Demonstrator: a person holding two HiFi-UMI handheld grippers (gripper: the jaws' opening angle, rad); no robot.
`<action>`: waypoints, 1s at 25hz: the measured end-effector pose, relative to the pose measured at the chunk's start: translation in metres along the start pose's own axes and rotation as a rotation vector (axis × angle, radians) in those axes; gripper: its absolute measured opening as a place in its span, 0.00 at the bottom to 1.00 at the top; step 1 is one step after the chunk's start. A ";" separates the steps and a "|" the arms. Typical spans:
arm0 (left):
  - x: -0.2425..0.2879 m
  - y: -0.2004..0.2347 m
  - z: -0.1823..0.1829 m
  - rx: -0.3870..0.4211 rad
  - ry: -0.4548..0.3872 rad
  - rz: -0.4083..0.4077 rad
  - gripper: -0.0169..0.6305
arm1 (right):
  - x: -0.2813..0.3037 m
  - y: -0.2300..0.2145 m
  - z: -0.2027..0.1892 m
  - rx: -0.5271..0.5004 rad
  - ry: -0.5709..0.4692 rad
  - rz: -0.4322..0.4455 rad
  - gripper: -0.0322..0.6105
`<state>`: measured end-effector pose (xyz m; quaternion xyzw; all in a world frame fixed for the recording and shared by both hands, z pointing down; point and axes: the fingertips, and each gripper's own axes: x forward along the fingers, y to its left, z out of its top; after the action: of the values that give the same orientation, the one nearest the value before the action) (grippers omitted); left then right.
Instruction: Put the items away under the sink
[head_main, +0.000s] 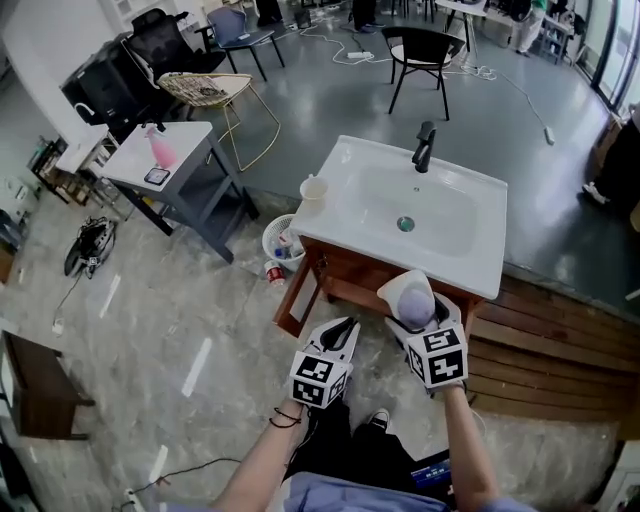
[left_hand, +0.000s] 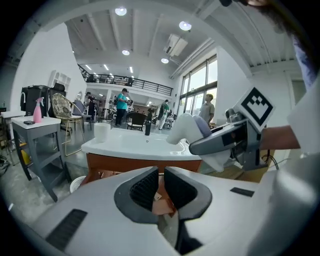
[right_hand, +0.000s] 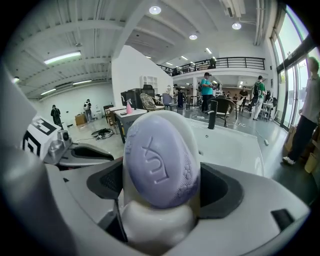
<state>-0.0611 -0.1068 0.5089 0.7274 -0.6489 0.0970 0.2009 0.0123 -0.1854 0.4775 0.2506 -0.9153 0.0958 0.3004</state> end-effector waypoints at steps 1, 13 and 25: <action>0.010 0.000 -0.008 0.012 0.005 -0.009 0.08 | 0.004 0.000 -0.003 0.000 0.000 0.008 0.73; 0.090 0.016 -0.081 0.012 0.018 -0.094 0.08 | 0.076 0.016 -0.051 -0.021 0.035 0.089 0.73; 0.122 0.025 -0.135 0.015 -0.036 -0.166 0.08 | 0.152 0.028 -0.110 0.043 0.085 0.116 0.73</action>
<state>-0.0524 -0.1630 0.6835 0.7818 -0.5891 0.0720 0.1912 -0.0528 -0.1865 0.6559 0.1994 -0.9124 0.1433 0.3273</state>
